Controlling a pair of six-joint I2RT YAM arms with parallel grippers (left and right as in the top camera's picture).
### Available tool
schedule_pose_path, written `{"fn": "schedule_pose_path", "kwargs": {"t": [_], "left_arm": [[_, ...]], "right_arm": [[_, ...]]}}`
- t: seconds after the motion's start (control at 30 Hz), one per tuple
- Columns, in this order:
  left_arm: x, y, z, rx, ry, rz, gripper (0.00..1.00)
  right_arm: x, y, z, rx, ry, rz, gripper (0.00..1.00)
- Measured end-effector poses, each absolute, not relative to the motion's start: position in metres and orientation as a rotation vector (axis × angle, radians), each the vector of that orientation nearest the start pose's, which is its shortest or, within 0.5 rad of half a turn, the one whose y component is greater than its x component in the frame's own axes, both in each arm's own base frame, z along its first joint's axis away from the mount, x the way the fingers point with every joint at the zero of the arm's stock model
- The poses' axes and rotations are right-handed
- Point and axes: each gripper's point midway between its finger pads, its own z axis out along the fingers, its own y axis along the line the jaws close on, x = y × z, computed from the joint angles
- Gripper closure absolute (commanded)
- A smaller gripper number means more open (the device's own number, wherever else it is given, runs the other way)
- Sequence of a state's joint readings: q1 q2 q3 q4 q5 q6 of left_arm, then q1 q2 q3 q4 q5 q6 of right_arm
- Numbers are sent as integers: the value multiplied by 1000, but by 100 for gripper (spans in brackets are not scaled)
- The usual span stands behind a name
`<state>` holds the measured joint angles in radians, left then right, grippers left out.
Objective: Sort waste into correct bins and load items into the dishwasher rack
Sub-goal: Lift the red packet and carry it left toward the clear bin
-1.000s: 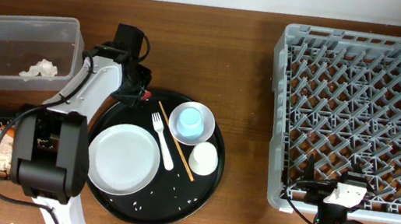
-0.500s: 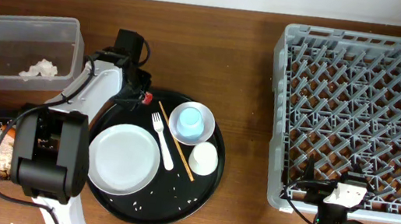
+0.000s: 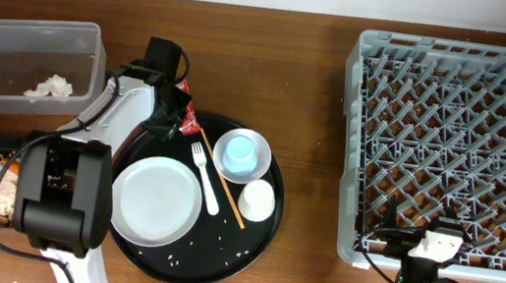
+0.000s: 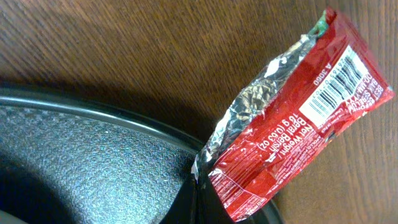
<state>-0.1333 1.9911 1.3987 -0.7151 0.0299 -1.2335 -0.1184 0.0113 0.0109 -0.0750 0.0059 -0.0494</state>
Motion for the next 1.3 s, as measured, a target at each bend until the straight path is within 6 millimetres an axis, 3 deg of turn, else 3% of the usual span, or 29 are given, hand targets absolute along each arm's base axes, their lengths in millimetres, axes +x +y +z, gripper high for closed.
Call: {"fn": "schedule_pose_path", "kwargs": {"t": [0.1,0.23,0.3,0.33,0.4,0.43,0.47,0.6,0.77,0.97,1.1,1.13,1.2,1.23,1.3], "left_arm": [[422,-62,37,-1468,2539,-279,99],[425,-64,78,-1376,2498,-345,99],[424,-65,84,-1362,2493,-353,99],[423,-64,83,-1364,2498,-348,64],[422,-64,83,-1358,2504,-344,36],[421,-64,82,-1363,2509,-340,17],[415,-63,80,-1374,2527,-322,8],[420,-64,72,-1361,2516,-335,6],[441,-80,42,-1338,2527,-434,6],[449,-93,45,-1304,2511,-489,17],[450,-93,38,-1313,2513,-484,46],[450,-93,36,-1313,2517,-482,66],[450,-93,35,-1319,2517,-481,93],[450,-93,35,-1317,2516,-481,99],[451,-93,35,-1318,2514,-483,99]], "right_arm": [[244,-30,158,61,1647,-133,1],[244,-30,158,61,1647,-133,1],[244,-30,158,61,1647,-133,1],[244,-30,158,61,1647,-133,1],[244,-30,158,62,1647,-133,1],[244,-30,158,61,1647,-133,1],[244,-30,158,62,1647,-133,1],[244,-30,158,61,1647,-133,1],[244,-30,158,61,1647,-133,1],[244,-30,158,61,1647,-133,1],[244,-30,158,62,1647,-133,1],[244,-30,158,62,1647,-132,1],[244,-30,158,61,1647,-133,1],[244,-30,158,61,1647,-133,1],[244,-30,158,62,1647,-133,1]]}}
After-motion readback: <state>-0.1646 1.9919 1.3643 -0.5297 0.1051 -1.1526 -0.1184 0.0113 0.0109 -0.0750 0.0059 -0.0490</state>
